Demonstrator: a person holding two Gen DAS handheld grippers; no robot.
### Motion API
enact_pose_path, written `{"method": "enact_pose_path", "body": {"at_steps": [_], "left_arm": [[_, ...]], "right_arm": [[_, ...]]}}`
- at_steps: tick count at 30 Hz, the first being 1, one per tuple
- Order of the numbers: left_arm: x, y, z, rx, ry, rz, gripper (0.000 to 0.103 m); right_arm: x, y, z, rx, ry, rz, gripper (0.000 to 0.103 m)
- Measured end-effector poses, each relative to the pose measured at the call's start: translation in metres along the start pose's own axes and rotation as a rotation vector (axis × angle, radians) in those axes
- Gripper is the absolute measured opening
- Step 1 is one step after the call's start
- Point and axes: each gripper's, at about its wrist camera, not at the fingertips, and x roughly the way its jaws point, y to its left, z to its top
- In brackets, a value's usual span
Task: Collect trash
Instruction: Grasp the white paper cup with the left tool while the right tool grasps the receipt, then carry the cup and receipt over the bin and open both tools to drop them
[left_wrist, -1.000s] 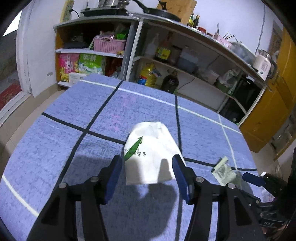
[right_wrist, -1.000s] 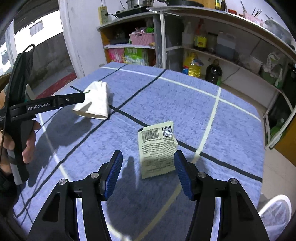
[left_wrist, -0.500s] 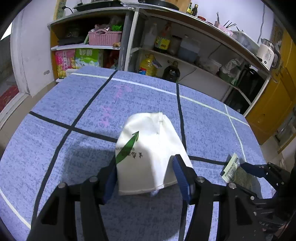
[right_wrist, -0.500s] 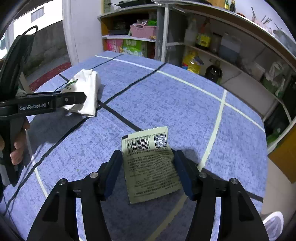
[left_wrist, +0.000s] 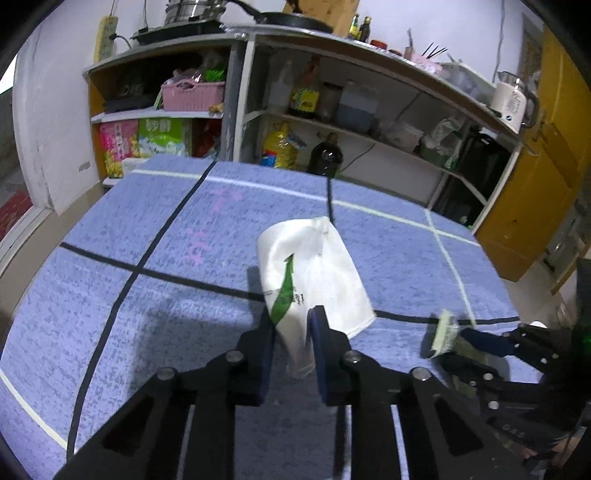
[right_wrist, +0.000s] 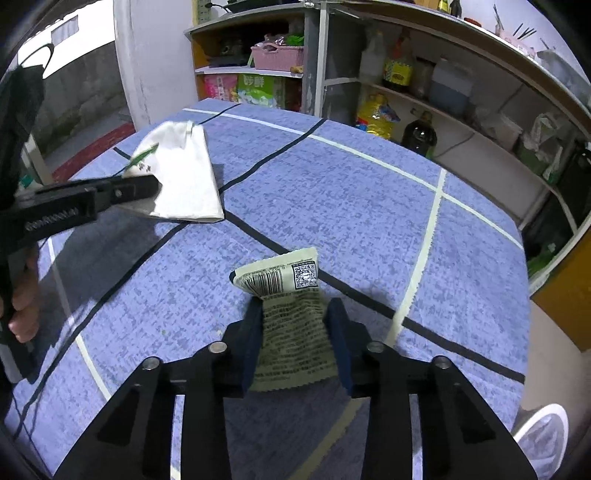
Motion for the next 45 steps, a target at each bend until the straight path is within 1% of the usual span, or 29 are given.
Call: {"method": "enact_pose_path", "body": {"at_steps": [4, 9, 13, 16, 21, 24, 32, 39, 42, 45], "left_arm": [[-0.013, -0.007, 0.002, 0.017, -0.019, -0.041, 0.012], [-0.025, -0.018, 0.000, 0.031, -0.024, -0.084, 0.011], [-0.039, -0.031, -0.002, 0.044, -0.032, -0.129, 0.011], [-0.049, -0.048, -0.005, 0.057, -0.035, -0.177, 0.011], [-0.066, -0.092, -0.016, 0.116, -0.039, -0.251, 0.011], [-0.072, -0.120, -0.025, 0.167, -0.034, -0.287, 0.011], [-0.066, -0.204, -0.052, 0.265, 0.028, -0.393, 0.011], [-0.058, -0.284, -0.072, 0.331, 0.073, -0.486, 0.011], [-0.053, -0.312, -0.082, 0.359, 0.096, -0.507, 0.011], [-0.043, -0.332, -0.092, 0.376, 0.127, -0.514, 0.011]], "right_arm": [[-0.008, -0.004, -0.006, 0.021, -0.009, 0.001, 0.033], [-0.025, -0.012, -0.014, 0.049, -0.027, -0.001, 0.033], [-0.049, -0.021, -0.025, 0.075, -0.053, -0.009, 0.033], [-0.072, -0.030, -0.037, 0.103, -0.075, -0.018, 0.033], [-0.113, -0.050, -0.064, 0.158, -0.114, -0.064, 0.033], [-0.140, -0.069, -0.089, 0.219, -0.139, -0.094, 0.033], [-0.186, -0.116, -0.148, 0.359, -0.159, -0.168, 0.033], [-0.213, -0.156, -0.189, 0.452, -0.173, -0.210, 0.033], [-0.214, -0.173, -0.206, 0.491, -0.159, -0.226, 0.033], [-0.212, -0.190, -0.220, 0.533, -0.142, -0.234, 0.034]]}}
